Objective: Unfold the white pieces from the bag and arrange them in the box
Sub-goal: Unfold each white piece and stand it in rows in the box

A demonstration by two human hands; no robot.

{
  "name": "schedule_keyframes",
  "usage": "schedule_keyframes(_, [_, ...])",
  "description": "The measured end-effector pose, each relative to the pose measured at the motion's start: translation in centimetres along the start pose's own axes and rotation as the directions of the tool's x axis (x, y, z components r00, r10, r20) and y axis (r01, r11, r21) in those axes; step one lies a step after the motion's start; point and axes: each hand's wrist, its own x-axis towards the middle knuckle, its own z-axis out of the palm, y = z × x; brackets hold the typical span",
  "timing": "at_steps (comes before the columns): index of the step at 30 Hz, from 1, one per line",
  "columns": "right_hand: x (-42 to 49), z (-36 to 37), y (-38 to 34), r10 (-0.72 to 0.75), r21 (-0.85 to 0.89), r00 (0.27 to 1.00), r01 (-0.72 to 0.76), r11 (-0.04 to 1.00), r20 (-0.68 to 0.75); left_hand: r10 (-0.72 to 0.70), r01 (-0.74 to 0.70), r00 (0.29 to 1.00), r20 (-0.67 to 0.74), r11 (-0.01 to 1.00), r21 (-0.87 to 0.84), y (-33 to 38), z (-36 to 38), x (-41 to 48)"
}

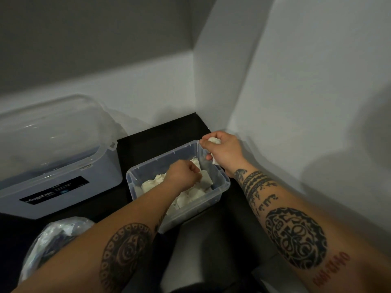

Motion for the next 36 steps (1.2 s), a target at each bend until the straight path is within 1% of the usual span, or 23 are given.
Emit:
schedule_keyframes(3, [-0.1, -0.1, -0.1, -0.004, -0.02, 1.0, 0.004, 1.0, 0.016, -0.005, 0.006, 1.0, -0.011, 0.998, 0.067, 0.0, 0.8, 0.3])
schedule_keyframes(10, [-0.5, -0.2, -0.4, -0.02, -0.097, 1.0, 0.022, 0.995, 0.019, -0.046, 0.049, 0.998, -0.03, 0.991, 0.123, -0.5, 1.9, 0.6])
schedule_keyframes(14, [-0.9, -0.1, -0.5, -0.024, -0.106, 1.0, 0.026, 0.994, 0.021, -0.039, 0.041, 0.999, -0.021, 0.995, 0.092, -0.7, 1.6, 0.4])
schedule_keyframes(16, [-1.0, -0.1, -0.5, -0.02, -0.105, 1.0, 0.022, 0.994, 0.02, -0.012, 0.015, 0.999, -0.047, 0.998, 0.063, -0.6, 1.1, 0.2])
schedule_keyframes(18, [-1.1, -0.1, -0.7, -0.019, -0.106, 1.0, 0.022, 0.994, 0.024, 0.018, -0.016, 0.994, -0.105, 1.0, 0.021, -0.3, 0.2, -0.2])
schedule_keyframes(20, [-1.2, 0.1, -0.9, -0.008, -0.108, 0.999, 0.013, 0.994, 0.042, 0.036, -0.056, 0.984, -0.174, 0.993, -0.108, 0.2, -1.0, -0.7])
schedule_keyframes(21, [-1.2, 0.2, -1.1, 0.005, -0.105, 0.998, 0.001, 0.994, 0.058, 0.039, -0.086, 0.977, -0.21, 0.972, -0.218, 0.6, -1.7, -1.0])
schedule_keyframes(23, [-1.2, 0.7, -1.5, 0.04, -0.104, 0.995, -0.03, 0.994, 0.096, 0.034, -0.156, 0.959, -0.282, 0.892, -0.423, 1.5, -3.2, -1.8])
schedule_keyframes(25, [-1.0, 1.2, -2.0, 0.07, -0.086, 0.989, -0.059, 0.995, 0.132, 0.032, -0.209, 0.946, -0.324, 0.822, -0.53, 2.3, -4.6, -2.4])
schedule_keyframes(27, [-1.1, 1.7, -2.7, 0.09, -0.003, 0.981, -0.091, 0.996, 0.169, 0.052, -0.23, 0.949, -0.311, 0.789, -0.57, 2.7, -5.6, -2.9])
schedule_keyframes(29, [-1.0, 2.0, -3.2, 0.084, 0.055, 0.975, -0.097, 0.994, 0.205, 0.081, -0.233, 0.958, -0.274, 0.778, -0.583, 2.8, -6.4, -3.4])
schedule_keyframes(32, [-1.1, 2.3, -3.6, 0.024, 0.042, 0.974, -0.034, 0.999, 0.224, 0.078, -0.195, 0.972, -0.22, 0.785, -0.587, 2.8, -7.1, -4.1])
schedule_keyframes(34, [-1.5, 2.6, -4.0, -0.019, 0.03, 0.972, 0.012, 0.999, 0.236, 0.042, -0.165, 0.975, -0.216, 0.791, -0.589, 2.8, -7.3, -4.7])
schedule_keyframes(36, [-2.0, 2.9, -4.2, -0.046, 0.002, 0.966, 0.047, 0.999, 0.254, 0.035, -0.155, 0.977, -0.212, 0.8, -0.58, 2.9, -7.4, -5.1])
